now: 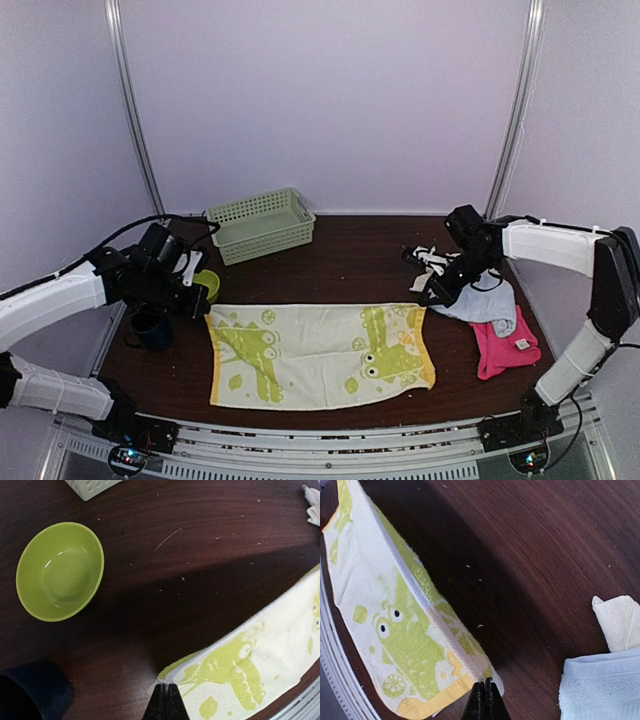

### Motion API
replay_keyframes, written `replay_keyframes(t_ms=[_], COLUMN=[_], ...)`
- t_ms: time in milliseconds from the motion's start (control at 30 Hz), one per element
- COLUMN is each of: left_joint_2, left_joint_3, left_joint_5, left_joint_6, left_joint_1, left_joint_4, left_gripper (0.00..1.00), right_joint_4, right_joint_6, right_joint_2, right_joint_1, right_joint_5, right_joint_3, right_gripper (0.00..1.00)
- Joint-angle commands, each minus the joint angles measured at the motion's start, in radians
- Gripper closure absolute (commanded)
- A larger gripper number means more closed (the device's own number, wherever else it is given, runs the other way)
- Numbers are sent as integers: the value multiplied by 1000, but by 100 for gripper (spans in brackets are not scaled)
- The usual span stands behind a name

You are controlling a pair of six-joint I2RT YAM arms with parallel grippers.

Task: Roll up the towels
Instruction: Flatten out the towel at the center of the board.

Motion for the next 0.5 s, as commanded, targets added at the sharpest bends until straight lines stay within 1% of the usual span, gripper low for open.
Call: replay_keyframes(t_ms=[0,100,200,367,467], left_joint_2=[165,244,320,365,387], left_joint_3=[70,76,85,73,82], left_joint_5=[-151,-188,-186,-149,-155], left_joint_6=[-6,30,55,70,88], left_joint_1=[7,17,26,27,28], left_joint_4=[141,211,246,323,345], left_gripper=[100,100,100,100,100], right_joint_4=[118,129,123,155,157], right_joint_6=[63,71,79,86,71], right_joint_2=[88,199,285,341,373], right_joint_1=[-6,-7,-11,-21,-33], right_joint_5=[180,241,272,314,318], right_joint_3=[99,173,239,288,328], right_gripper=[100,100,100,100,100])
